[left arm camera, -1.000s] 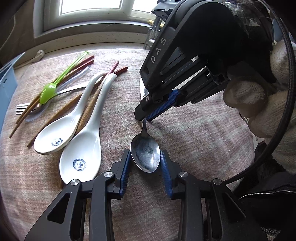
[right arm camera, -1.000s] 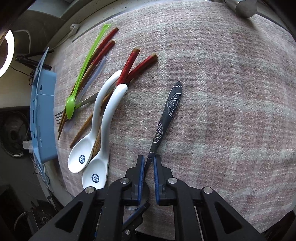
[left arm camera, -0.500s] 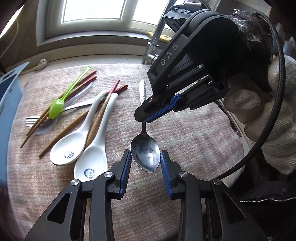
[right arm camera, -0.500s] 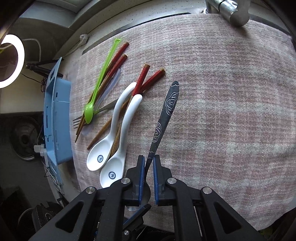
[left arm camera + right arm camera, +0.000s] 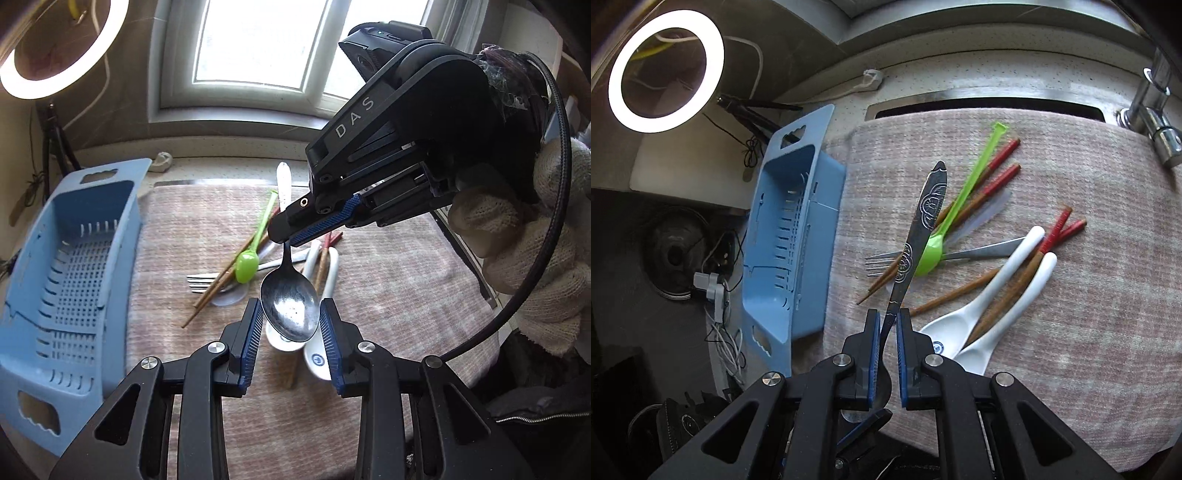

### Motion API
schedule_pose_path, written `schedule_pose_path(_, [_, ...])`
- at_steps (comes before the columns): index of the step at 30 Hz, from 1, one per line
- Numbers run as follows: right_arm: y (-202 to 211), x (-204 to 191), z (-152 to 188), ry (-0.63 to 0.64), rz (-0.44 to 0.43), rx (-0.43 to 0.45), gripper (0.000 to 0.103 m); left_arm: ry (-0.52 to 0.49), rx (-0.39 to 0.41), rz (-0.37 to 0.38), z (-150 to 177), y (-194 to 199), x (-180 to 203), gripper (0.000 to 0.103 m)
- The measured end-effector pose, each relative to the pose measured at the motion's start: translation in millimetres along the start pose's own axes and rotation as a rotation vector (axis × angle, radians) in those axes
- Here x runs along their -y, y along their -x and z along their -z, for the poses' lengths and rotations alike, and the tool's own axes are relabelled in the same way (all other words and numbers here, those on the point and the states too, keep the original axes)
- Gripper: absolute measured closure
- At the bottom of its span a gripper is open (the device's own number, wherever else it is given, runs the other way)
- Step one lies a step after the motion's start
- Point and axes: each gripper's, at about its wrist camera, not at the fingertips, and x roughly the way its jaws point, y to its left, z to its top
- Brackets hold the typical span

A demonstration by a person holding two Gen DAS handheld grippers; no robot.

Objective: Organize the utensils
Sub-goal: 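Lift the steel spoon and carry it over the blue basket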

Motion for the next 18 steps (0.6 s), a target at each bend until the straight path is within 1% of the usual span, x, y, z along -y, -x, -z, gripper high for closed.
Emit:
schedule_pose_path(6, [-27.1,-58.8,-11.5,0.063,-0.011,0.001,0.095,0.041,0.029,-0.046,-1.9,16.5,-46.9,0.073])
schedule_pose_path(10, [-51.9,-91.1,-16.8,0.103,-0.009,-0.021,0.095,0.079,0.033,-0.075,1.2,21.5,-78.6,0.073])
schedule_pose_path(14, [-80.5,-115.7,-23.0,0.124,-0.005,-0.052,0.095,0.114,0.028,-0.103,7.1,26.6,-110.2,0.073])
schedule_pose_path(18, [-107.8,-134.9,-34.9,0.153,0.024,-0.066,0.095,0.15,0.006,-0.116,11.5,20.8,-134.9,0.073])
